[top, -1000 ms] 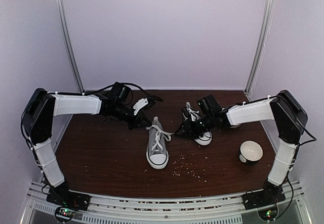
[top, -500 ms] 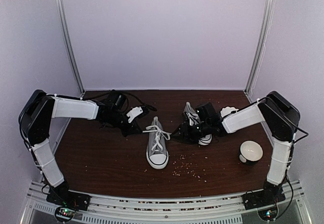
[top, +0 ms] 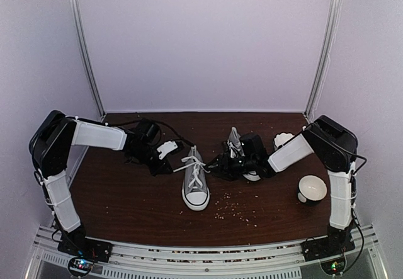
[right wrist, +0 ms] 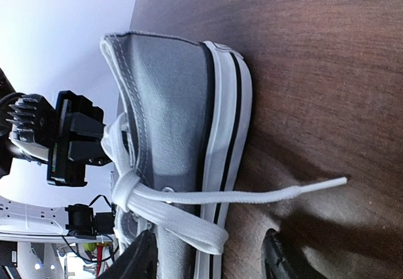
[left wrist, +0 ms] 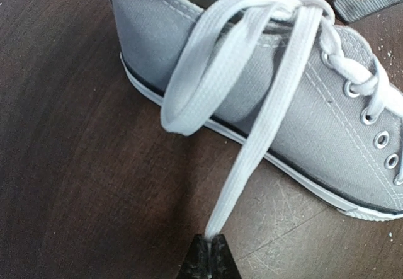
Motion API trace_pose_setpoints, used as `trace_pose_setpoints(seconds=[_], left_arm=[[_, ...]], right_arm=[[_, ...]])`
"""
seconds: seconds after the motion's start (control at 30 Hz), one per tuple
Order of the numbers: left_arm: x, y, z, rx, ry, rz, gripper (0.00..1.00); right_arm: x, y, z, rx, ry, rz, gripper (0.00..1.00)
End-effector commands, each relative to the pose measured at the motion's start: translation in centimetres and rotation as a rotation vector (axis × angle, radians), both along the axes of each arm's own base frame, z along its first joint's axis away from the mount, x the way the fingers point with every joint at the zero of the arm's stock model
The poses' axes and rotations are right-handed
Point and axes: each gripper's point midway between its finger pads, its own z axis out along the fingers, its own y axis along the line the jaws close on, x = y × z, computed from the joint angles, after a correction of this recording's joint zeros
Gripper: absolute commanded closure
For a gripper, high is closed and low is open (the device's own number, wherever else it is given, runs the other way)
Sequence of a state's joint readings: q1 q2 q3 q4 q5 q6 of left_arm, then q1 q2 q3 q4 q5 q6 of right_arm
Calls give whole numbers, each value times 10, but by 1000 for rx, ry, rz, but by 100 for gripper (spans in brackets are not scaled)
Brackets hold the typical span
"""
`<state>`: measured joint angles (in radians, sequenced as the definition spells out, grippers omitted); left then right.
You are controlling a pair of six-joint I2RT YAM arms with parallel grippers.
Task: Tie the shoes
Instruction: Adjust the crossed shoelace on the shoelace, then pull the loops with the shoelace from the shoe.
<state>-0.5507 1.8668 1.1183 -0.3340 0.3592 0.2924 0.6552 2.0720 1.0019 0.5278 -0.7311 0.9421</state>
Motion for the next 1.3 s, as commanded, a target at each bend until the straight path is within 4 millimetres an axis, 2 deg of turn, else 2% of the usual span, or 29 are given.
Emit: trace_pose_setpoints(seconds=[0.0, 0.17, 0.3, 0.4, 0.43, 0.47, 0.5, 0.53, 0.6, 0.67, 0.8, 0.87, 0.97, 1.27], left_arm=[[7, -1, 3, 0, -2, -1, 100], [7, -2, 2, 1, 1, -3, 100], [5, -2, -1, 1, 15, -9, 100], [-5, -8, 5, -42, 34, -65, 100], [-8, -12, 11, -67, 30, -87, 97], [-9, -15, 19, -94, 11, -106, 83], [-10, -17, 27, -120, -13, -125, 72], [-11, -20, 35, -147, -40, -146, 66], [-13, -25, 51, -184, -87, -200, 60], [-15, -27, 62, -192, -117, -254, 59], [7, -30, 72, -143, -174, -263, 59], [21, -36, 71, -130, -204, -270, 59], [37, -40, 55, -92, -196, -272, 57], [46, -50, 39, -83, -150, -302, 58]], right_arm=[[9, 14, 19, 89, -53, 14, 46], [8, 17, 28, 140, -55, 18, 62], [5, 17, 27, 138, -47, 24, 72], [3, 16, 25, 130, -37, 28, 85], [2, 15, 25, 126, -37, 30, 92], [2, 15, 26, 123, -38, 32, 98], [1, 15, 26, 120, -41, 36, 100], [0, 15, 27, 117, -43, 40, 100], [-2, 15, 30, 108, -50, 49, 100], [-4, 16, 33, 98, -58, 60, 100], [-6, 14, 34, 67, -72, 71, 100], [-6, 14, 34, 55, -75, 72, 100], [-7, 16, 35, 53, -78, 80, 100], [-8, 18, 35, 39, -80, 86, 100]])
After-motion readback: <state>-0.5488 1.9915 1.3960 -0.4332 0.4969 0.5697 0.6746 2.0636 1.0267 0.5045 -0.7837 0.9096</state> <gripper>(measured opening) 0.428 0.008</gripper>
